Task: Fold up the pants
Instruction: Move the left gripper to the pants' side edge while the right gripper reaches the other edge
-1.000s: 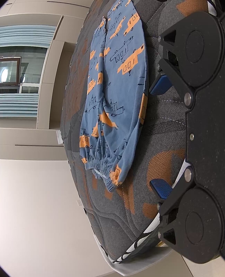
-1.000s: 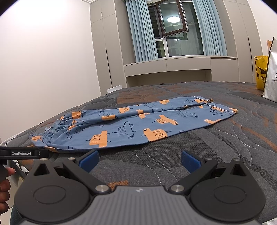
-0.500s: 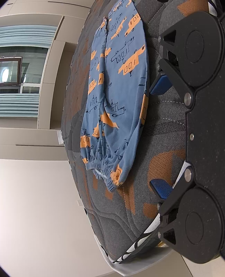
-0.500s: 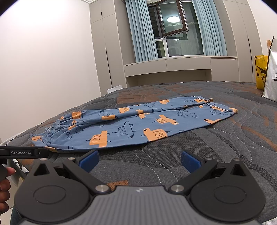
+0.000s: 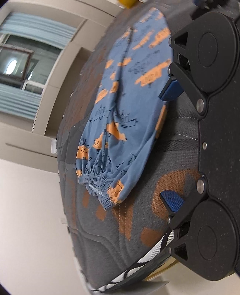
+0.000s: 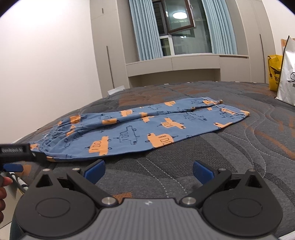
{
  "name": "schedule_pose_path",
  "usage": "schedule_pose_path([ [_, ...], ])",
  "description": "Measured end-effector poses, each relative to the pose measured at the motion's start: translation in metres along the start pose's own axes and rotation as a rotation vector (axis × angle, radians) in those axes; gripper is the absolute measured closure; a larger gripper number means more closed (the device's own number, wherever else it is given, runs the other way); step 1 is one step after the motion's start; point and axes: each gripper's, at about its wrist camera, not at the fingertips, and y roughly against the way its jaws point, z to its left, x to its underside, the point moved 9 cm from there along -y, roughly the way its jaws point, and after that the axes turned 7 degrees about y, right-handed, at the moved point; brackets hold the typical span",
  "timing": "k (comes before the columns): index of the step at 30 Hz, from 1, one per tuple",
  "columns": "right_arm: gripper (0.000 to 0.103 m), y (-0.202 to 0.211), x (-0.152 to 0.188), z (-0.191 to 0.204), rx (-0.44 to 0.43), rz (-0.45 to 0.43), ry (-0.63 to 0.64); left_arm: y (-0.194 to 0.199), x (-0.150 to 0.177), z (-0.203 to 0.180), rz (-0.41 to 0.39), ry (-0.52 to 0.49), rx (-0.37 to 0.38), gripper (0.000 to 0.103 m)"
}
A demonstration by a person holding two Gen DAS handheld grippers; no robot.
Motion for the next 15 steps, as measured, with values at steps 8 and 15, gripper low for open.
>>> schedule_pose_path([
  [8,0.000,0.000,-0.005,-0.006,0.016,0.001,-0.013,-0.003,-0.010,-0.005,0.038,0.101,0.065,0.001],
  [15,0.000,0.001,-0.014,-0.004,0.010,-0.013,-0.004,0.000,-0.013,-0.016,0.045,0.060,0.087,0.001],
])
